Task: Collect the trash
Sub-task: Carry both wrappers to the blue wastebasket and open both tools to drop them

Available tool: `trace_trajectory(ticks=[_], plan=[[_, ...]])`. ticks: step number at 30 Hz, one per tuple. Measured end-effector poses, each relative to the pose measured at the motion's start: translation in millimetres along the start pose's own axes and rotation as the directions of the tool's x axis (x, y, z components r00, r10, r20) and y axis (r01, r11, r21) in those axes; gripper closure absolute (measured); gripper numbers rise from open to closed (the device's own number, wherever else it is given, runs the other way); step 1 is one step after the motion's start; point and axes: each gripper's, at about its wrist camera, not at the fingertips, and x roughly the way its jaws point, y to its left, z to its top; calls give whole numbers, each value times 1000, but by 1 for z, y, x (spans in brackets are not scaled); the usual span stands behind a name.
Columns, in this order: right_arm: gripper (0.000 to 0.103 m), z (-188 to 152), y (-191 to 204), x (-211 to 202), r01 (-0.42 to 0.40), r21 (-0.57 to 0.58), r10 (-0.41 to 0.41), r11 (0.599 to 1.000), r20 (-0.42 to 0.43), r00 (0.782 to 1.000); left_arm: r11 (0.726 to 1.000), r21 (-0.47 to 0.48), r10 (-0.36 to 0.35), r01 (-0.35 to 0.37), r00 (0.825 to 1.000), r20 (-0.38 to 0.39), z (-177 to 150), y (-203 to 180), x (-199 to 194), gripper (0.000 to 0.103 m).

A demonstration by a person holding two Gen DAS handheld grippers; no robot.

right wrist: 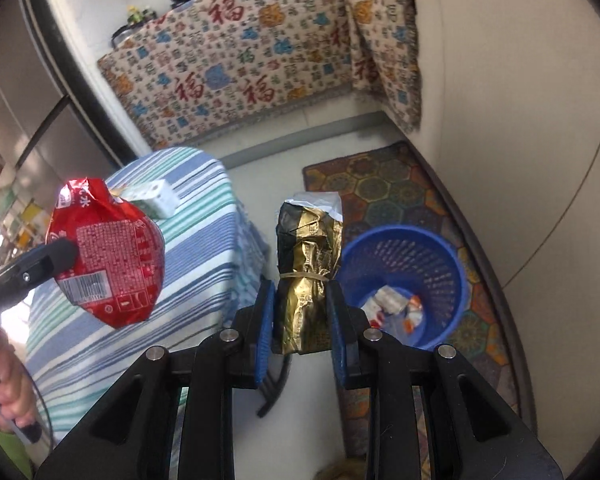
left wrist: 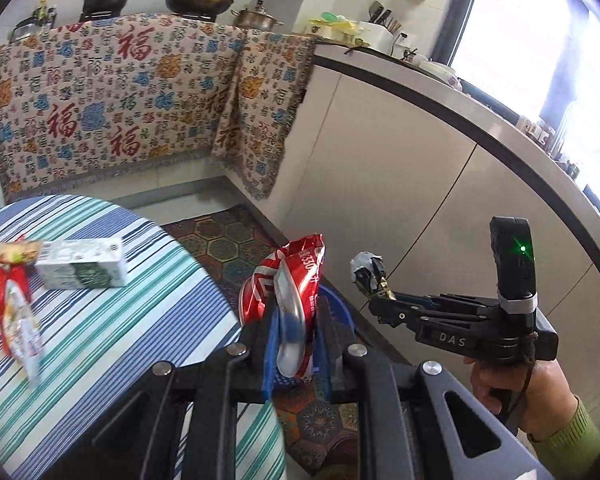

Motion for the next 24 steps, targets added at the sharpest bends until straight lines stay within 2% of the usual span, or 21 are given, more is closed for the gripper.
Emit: trace_trajectory(ticks=[6, 12, 24], plan=[[78, 15, -55, 20, 24, 101, -24, 995, -2, 1000, 1000, -5, -26, 26, 998, -62, 13, -24, 82, 86], [77, 23, -98, 47, 46, 154, -44, 987, -16, 999, 999, -36, -15, 11, 993, -120, 14, -28, 150, 86], [76, 28, -141, 91, 73, 188, -63, 979, -56, 996, 999, -38, 14, -22, 980, -197, 12, -30, 231, 86]])
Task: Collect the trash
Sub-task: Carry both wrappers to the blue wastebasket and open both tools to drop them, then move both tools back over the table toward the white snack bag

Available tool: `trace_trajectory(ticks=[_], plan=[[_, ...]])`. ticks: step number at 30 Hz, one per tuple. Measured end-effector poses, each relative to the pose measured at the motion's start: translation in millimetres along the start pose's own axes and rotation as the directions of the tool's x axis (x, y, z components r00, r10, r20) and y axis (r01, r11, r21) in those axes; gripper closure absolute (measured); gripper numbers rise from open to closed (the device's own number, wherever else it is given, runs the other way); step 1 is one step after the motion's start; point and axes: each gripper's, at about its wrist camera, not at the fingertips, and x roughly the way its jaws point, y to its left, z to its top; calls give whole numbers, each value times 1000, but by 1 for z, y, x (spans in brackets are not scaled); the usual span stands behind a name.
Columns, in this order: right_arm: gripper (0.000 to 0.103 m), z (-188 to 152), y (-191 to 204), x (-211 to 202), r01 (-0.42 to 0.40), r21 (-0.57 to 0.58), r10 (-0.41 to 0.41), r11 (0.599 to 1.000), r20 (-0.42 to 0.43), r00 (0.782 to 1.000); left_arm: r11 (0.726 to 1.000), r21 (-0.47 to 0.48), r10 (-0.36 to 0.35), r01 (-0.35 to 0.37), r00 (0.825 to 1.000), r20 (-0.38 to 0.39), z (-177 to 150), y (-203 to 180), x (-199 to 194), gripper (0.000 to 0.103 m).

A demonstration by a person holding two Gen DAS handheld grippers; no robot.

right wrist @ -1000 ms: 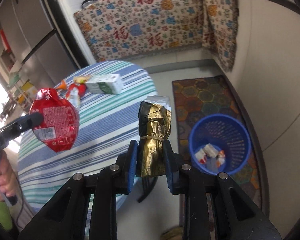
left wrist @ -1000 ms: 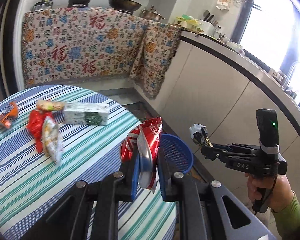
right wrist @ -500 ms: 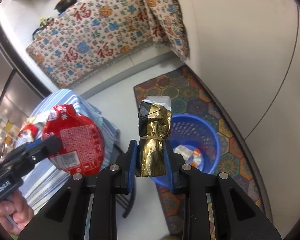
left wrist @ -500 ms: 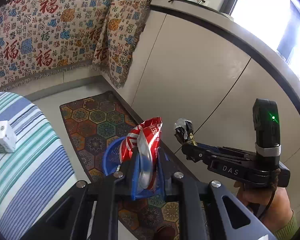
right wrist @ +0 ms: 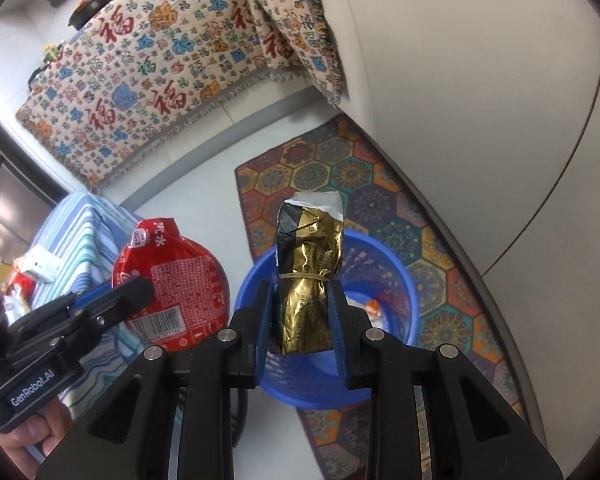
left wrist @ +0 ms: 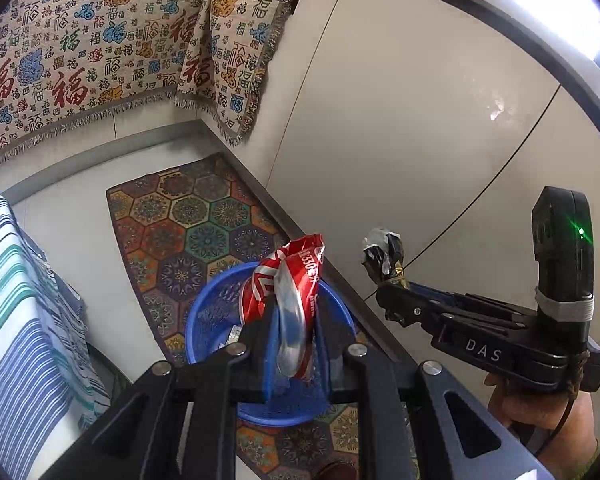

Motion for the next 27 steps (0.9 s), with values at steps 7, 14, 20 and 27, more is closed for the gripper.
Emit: trace_trajectory(ticks=[7, 14, 20, 27], plan=[[61, 6, -14, 16, -12, 34, 12, 999, 5, 1000, 1000, 26, -3, 3, 1000, -13, 3, 0, 26, 84], [32, 10, -23, 11, 6, 63, -9, 998, 49, 999, 1000, 0, 28, -28, 999, -15, 7, 5, 42, 44], [20, 9, -5, -29, 63, 9, -63, 998, 123, 990, 998, 28, 47, -48, 998, 49, -4, 0, -22, 44], [2, -22, 100, -84, 84, -176, -46, 981, 206, 977, 986, 28, 160, -165, 979, 129, -59, 40, -183, 39]])
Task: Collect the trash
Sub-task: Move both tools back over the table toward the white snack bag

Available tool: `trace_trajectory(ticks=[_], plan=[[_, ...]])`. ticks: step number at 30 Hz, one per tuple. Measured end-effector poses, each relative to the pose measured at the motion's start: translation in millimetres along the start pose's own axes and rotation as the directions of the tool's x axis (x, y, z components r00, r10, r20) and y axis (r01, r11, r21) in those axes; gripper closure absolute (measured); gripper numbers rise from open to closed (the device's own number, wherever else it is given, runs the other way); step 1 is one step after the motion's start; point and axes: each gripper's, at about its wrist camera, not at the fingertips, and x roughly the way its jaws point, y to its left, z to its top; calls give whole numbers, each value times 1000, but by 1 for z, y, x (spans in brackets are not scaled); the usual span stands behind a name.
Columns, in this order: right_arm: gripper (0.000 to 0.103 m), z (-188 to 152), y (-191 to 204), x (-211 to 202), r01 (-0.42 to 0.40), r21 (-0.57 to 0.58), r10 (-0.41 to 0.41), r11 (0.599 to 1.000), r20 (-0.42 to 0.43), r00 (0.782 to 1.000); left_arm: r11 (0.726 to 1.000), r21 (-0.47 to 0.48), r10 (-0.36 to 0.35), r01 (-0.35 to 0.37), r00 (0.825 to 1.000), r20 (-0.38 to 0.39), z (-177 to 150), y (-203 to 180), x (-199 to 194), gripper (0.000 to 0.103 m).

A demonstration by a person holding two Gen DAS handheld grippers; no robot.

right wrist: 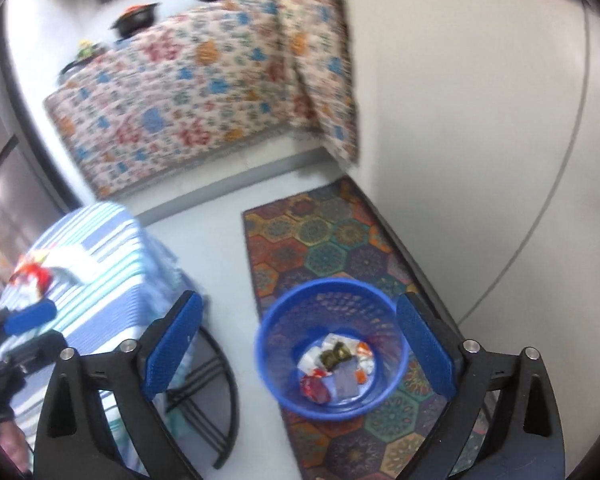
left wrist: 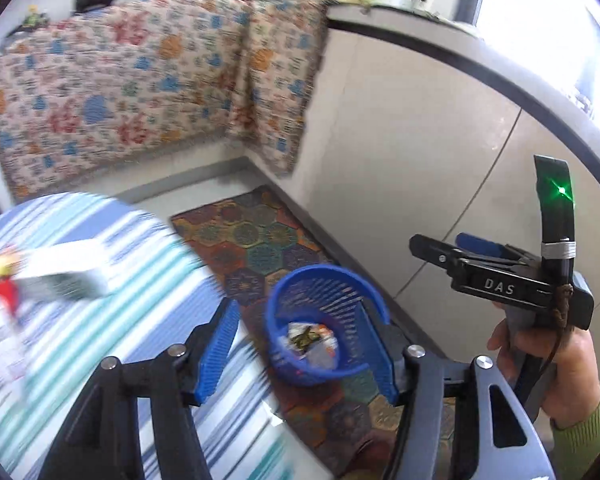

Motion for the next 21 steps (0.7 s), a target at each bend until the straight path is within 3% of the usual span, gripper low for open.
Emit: trace_trajectory(ticks=[3, 5, 7, 10, 13, 17, 19, 21], plan=[[0, -24, 79, -16, -74, -102, 72, 992, -16, 997, 990, -68, 127, -126, 992, 12, -35, 57, -58, 38], [0, -47, 137, -19, -155, -159, 146, 975, -71, 987, 967, -129, 224, -221, 974, 10, -63, 99, -89, 38], [0, -73, 196, -19, -235, -209, 210, 949, -136, 968, 931, -191, 317, -312, 948, -3, -91, 142, -114, 37], [0, -111, 277, -11, -308, -277, 253, 910, -217, 943, 849, -279, 451, -448, 891, -58, -129, 205, -135, 37], [1, -134, 337, 5, -298, -304, 228, 905, -244, 943, 783, -351, 506, -514, 854, -122, -158, 262, -143, 37], [1, -143, 393, 32, -235, -353, 160, 906, -228, 960, 734, -404, 528, -545, 833, -166, -176, 317, -141, 37], [1, -144, 409, 48, -206, -361, 125, 910, -233, 964, 719, -431, 530, -545, 832, -166, -176, 336, -138, 37], [0, -139, 420, 61, -174, -360, 102, 917, -210, 972, 702, -437, 555, -562, 817, -160, -172, 348, -136, 37]])
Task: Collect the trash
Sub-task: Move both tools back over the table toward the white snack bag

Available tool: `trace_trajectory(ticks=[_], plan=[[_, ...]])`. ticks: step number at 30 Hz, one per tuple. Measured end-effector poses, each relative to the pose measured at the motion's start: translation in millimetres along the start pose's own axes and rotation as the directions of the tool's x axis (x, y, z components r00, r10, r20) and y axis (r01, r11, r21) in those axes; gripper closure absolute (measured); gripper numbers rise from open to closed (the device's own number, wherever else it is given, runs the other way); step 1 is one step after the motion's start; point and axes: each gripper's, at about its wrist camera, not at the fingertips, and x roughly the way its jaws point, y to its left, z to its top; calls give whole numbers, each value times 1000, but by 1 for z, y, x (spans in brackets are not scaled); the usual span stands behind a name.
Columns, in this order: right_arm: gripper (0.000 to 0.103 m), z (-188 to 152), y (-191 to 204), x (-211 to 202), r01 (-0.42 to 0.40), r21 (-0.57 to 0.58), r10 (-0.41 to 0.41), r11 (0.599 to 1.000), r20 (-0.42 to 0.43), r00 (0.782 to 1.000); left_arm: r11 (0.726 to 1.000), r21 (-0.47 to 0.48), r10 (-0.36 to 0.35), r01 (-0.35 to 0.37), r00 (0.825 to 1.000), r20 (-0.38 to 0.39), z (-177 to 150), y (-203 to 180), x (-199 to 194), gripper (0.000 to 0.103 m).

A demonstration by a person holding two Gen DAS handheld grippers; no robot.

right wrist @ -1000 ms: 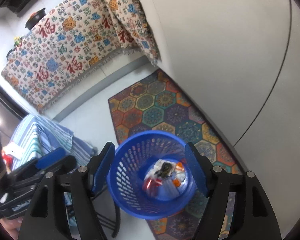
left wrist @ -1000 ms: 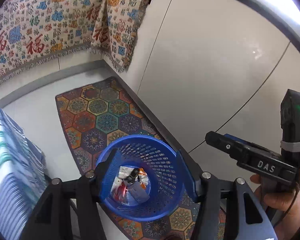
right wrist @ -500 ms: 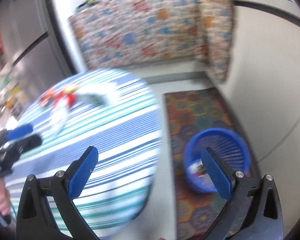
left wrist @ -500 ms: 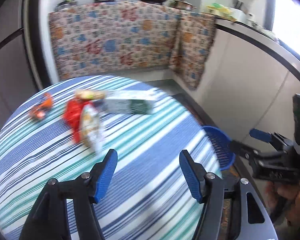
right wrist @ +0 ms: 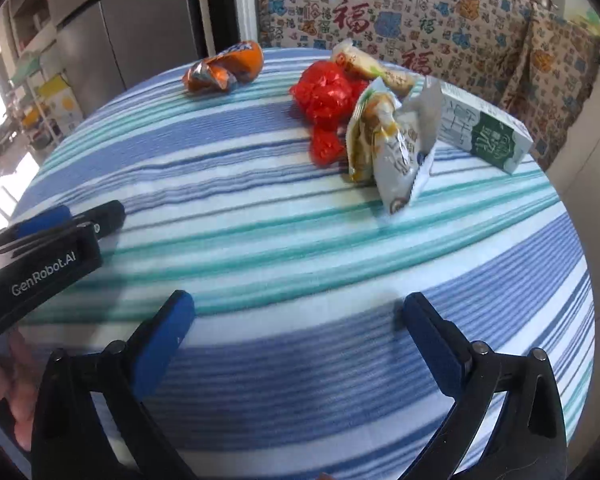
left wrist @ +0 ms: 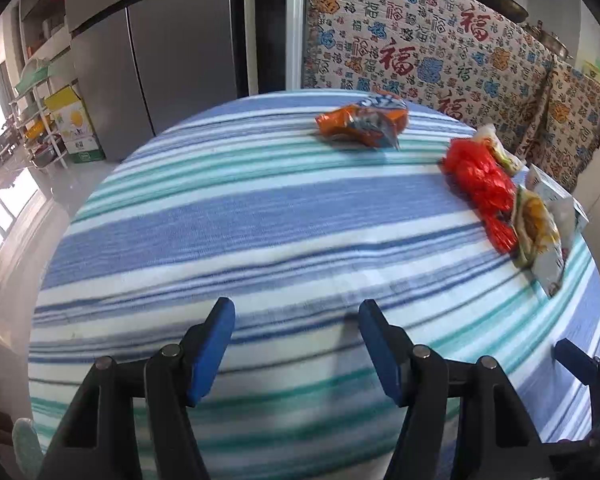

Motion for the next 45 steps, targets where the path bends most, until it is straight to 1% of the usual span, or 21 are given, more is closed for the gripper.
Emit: trace_trajectory(ticks=[2, 3, 5, 6, 7, 11, 45], plan=[[0, 9, -2, 7, 10, 22, -10, 1000, 0, 1000, 1000, -2, 16, -16, 1000, 6, 10, 0, 10, 37], [0, 14, -4, 11, 15, 31, -15, 999, 0, 1000, 1000, 2, 24, -24, 1000, 7, 15, -1, 13, 35], [0, 17, -5, 16, 17, 38, -17, 999, -1, 1000, 1000, 14, 26, -26, 1000, -2, 21, -3, 20, 27], [0, 17, -4, 16, 18, 37, -18, 999, 0, 1000, 1000, 14, 26, -25, 1000, -7, 23, -4, 22, 21], [0, 18, -2, 18, 18, 35, -18, 999, -1, 1000, 1000, 17, 25, -25, 1000, -9, 24, -6, 25, 19], [0, 14, -1, 15, 18, 33, -18, 999, 1, 1000, 1000, 12, 16, -16, 1000, -8, 25, -5, 26, 19], [0, 16, 0, 15, 10, 25, -10, 1000, 0, 1000, 1000, 9, 24, -24, 1000, -8, 25, -6, 26, 18]])
